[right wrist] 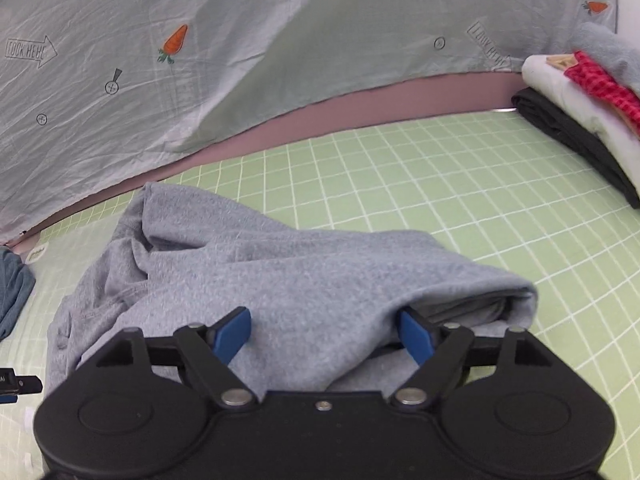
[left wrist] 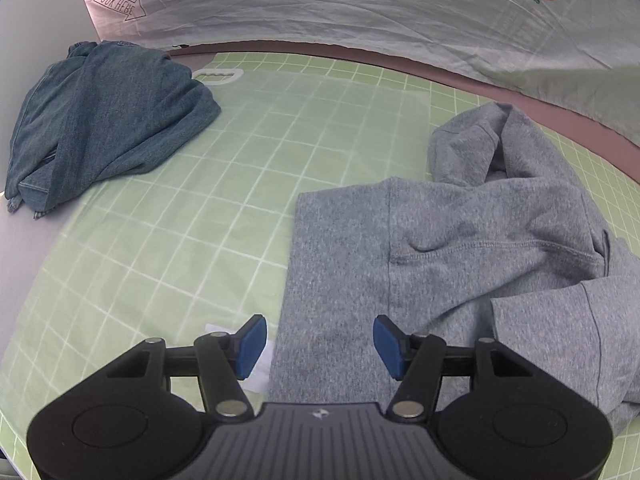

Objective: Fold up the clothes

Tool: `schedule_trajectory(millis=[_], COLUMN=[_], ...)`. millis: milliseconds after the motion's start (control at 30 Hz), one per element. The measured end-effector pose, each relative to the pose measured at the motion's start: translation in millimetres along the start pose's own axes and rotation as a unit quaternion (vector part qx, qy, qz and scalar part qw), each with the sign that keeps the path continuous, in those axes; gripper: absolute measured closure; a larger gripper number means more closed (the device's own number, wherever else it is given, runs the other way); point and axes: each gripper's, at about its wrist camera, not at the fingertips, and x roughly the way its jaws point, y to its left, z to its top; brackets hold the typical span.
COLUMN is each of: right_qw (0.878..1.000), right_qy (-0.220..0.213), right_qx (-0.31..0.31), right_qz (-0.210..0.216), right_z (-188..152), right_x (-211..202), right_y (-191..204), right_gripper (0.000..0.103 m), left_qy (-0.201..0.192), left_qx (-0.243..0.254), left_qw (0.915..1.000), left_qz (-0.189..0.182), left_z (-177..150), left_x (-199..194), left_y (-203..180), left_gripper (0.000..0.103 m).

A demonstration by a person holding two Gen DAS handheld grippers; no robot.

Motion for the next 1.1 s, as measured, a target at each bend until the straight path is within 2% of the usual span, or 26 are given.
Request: schedule_trajectory(millis=[33, 100, 167, 267, 467, 600, 667, 733, 867, 900, 933, 1033, 1067, 1100], right_qw=[1.0, 1.0, 1.0, 0.999, 0.997, 0.993, 0.991, 0.989, 0.992, 0.992, 0.992, 0.992, 0.992, 0.992], right_qy=[0.01, 0.017, 0.02, 0.009, -0.04, -0.075, -0.086, -0.077, -0.011, 0.006, 0.024, 0.034, 0.038, 0.042], right_qx=[0.003, 0.011, 0.01, 0.024, 0.063, 0.09, 0.077, 0.048, 0.001, -0.013, -0.032, -0.039, -0.039, -0.038], right_qz=[0.005, 0.017, 0.019, 0.026, 0.02, -0.019, -0.065, -0.113, -0.124, -0.123, -0.123, -0.117, -0.114, -0.112], right_z=[-2, -3, -3, 2, 25, 43, 51, 55, 47, 41, 33, 16, 12, 9], right_x=[5, 10, 9, -1, -38, -57, -58, -50, -23, -17, -10, -1, 2, 5], right_y=[3, 3, 0, -15, -66, -120, -146, -168, -189, -187, -184, -177, -175, -174], right_gripper=[0.022, 0.039, 0.081, 0.099, 0.1, 0.1, 0.1, 0.1, 0.099, 0.096, 0.087, 0.059, 0.053, 0.052], left_qy=[0.004, 0.009, 0.012, 0.013, 0.018, 0.02, 0.016, 0.009, -0.002, -0.006, -0.011, -0.031, -0.039, -0.046], left_qx=[0.005, 0.008, 0.007, 0.002, -0.018, -0.024, -0.025, -0.024, -0.028, -0.028, -0.028, -0.024, -0.018, -0.013], left_qw=[1.0, 0.9999, 0.9999, 0.9999, 0.9996, 0.9992, 0.9991, 0.999, 0.9989, 0.9989, 0.9989, 0.999, 0.999, 0.9988], left_qz=[-0.002, -0.005, -0.007, -0.003, 0.012, 0.026, 0.031, 0.037, 0.039, 0.038, 0.036, 0.02, 0.015, 0.009], left_z=[1, 1, 1, -2, -17, -30, -34, -37, -37, -36, -34, -26, -23, -20], left_x=[4, 9, 12, 12, 9, 4, -1, -6, -13, -15, -17, -25, -28, -31], left_y=[0, 0, 0, -2, -6, -13, -18, -24, -41, -48, -55, -80, -90, -100], left_gripper=[0.043, 0.043, 0.043, 0.043, 0.043, 0.043, 0.043, 0.043, 0.043, 0.043, 0.043, 0.043, 0.043, 0.043])
